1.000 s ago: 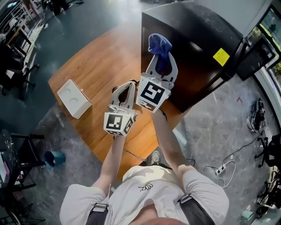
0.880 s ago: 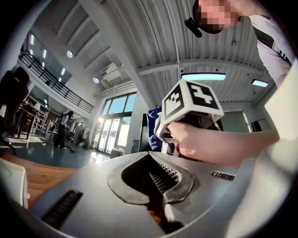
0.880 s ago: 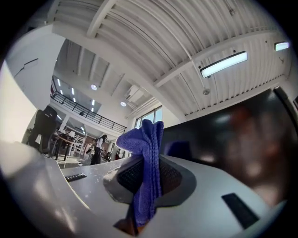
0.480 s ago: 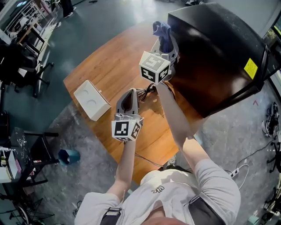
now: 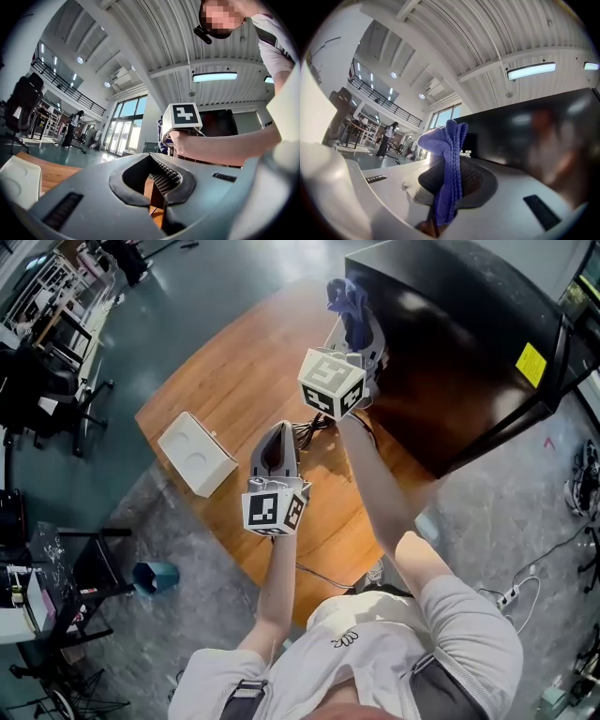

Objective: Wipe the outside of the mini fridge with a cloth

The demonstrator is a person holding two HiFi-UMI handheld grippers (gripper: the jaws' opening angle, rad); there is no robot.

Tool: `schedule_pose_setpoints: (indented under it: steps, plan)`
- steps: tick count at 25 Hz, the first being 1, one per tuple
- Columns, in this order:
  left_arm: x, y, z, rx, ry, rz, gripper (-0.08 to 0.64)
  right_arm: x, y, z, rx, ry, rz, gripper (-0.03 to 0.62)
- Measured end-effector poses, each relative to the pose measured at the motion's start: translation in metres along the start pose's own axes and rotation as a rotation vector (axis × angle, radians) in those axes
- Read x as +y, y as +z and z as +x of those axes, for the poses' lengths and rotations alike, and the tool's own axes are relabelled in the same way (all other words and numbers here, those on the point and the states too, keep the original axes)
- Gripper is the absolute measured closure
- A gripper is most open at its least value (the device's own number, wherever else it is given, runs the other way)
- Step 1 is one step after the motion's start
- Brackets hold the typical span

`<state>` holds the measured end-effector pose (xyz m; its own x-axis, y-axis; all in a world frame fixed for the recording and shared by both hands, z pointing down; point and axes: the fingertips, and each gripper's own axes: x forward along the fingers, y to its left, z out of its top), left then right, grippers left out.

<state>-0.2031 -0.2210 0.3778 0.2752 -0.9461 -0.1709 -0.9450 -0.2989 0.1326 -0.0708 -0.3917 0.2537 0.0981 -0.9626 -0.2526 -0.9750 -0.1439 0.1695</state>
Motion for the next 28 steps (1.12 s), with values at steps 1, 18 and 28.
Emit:
schedule_pose_setpoints:
  steps: [1,18,28]
  plan:
    - [-0.003,0.001,0.001,-0.005,-0.002,-0.007,0.555,-0.006,0.001,-0.005,0.001,-0.006,0.001,0.529]
    - [-0.09,-0.001,-0.01,-0.001,-0.118,-0.02,0.555,-0.138,0.005,-0.106,0.0,-0.156,0.019,0.53]
    - [-0.142,0.006,-0.006,-0.009,-0.2,-0.02,0.555,-0.209,0.002,-0.166,0.0,-0.229,-0.081,0.529]
